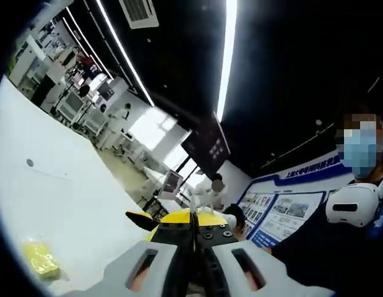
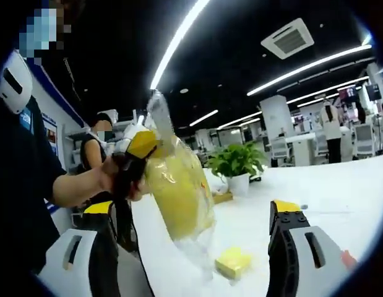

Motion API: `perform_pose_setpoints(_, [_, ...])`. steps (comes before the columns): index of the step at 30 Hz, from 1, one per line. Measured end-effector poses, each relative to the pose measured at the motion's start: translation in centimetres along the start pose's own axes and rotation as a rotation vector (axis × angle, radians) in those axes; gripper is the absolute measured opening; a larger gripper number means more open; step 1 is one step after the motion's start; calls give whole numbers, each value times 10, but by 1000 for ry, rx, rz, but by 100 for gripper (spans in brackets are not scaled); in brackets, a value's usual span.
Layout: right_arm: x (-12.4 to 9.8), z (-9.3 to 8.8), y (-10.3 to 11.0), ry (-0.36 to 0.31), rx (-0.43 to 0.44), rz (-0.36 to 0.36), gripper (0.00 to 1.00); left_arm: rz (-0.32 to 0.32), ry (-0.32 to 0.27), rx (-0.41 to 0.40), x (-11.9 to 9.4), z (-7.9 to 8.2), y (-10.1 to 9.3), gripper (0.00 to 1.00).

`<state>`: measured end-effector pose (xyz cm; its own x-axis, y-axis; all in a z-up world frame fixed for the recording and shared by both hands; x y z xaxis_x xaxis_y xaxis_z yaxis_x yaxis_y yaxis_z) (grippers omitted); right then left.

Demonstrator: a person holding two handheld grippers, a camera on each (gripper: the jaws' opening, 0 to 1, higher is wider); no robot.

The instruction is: Compare the silicone blocks by pressing each to a similar depth, holding the contact briefly, and releasing to observe deformation and rebound differences across the visible hardness samples.

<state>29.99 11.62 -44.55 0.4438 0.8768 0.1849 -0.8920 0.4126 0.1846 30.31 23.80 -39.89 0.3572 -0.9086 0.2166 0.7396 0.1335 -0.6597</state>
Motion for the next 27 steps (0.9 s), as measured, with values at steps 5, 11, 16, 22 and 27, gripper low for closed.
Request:
perform_pose_setpoints(5, [-13,4,0,0,17,-44,96,25,-16,-19,-4,-3,7,0])
perform_pose_setpoints(11, [-35,0,-1,18,-18,-91,96,43,-21,-80,0,-15,20,0])
perform_pose_setpoints(16, [-53,-5,-5,58,-28,-154,96,82,-17,-125,3,-27,36,0])
perform_pose_setpoints(22, [-75,-6,-8,72,-9,-217,92,135,-10,-191,3,-43,57,0])
perform_pose_setpoints(27, [-91,-12,-8,135,8,-251,90,213,-13,-257,11,-66,83,0])
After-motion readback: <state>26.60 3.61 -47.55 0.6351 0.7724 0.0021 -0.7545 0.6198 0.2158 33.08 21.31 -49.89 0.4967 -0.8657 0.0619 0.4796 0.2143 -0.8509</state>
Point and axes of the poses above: the point that each gripper's makers call its tool centre point, and the gripper's own axes: x roughly forward along the fingers, y roughly to its left, z roughly out of its top, the point moved 6 cm from there along -x, roughly backward along the fingers
